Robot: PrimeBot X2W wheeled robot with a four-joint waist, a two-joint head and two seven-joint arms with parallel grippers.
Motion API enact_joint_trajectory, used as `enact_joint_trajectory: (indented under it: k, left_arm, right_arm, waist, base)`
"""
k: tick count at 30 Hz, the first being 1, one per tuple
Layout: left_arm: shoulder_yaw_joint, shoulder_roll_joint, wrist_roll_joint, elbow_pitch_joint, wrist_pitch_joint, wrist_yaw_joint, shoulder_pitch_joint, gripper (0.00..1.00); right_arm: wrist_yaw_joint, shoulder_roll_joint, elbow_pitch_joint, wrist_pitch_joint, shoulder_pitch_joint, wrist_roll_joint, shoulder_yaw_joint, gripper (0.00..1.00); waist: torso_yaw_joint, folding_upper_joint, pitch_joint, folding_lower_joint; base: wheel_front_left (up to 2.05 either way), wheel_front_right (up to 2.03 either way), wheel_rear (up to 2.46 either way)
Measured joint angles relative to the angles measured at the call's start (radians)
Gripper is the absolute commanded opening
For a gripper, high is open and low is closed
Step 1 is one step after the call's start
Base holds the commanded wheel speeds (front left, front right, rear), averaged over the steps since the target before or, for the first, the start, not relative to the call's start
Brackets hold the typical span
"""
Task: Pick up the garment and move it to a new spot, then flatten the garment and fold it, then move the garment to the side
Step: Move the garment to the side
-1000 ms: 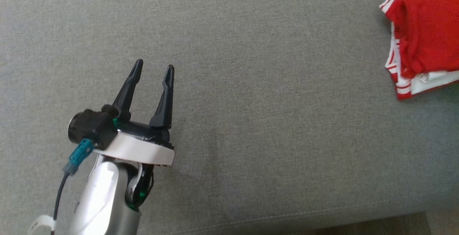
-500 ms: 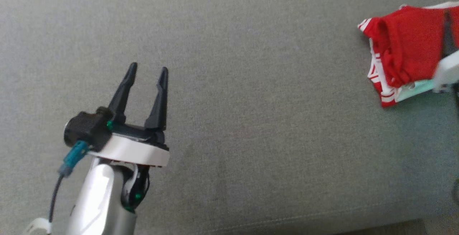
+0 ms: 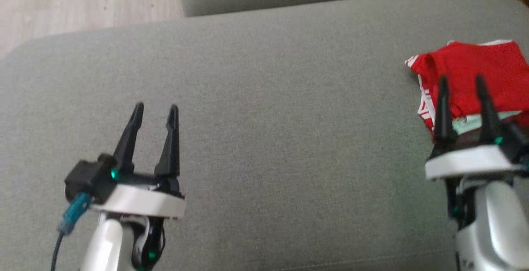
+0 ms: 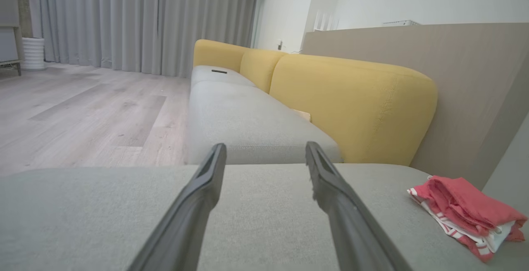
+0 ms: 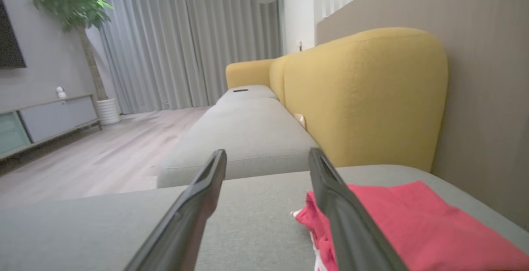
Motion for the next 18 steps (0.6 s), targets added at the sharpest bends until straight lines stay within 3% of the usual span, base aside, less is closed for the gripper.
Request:
enact_joint_trajectory:
  k: [11,18]
  left_arm:
    - [-0.008,0.001,-0.026,-0.011,0.0,0.055,0.109,1.0]
    - [-0.021,0.001,-0.029,-0.016,0.0,0.07,0.115,1.0]
  right_arm:
    - [0.0,0.017,-0.046,-0.059,0.189,0.152,0.08,1.0]
    - [0.0,0.017,-0.089,-0.059,0.204,0.138,0.094,1.0]
  waist:
    - [0.024,0.0,-0.062,0.0]
    - [0.026,0.0,-0.067,0.0]
  base:
    - [0.0,0.0,0.0]
    - [0.0,0.0,0.0]
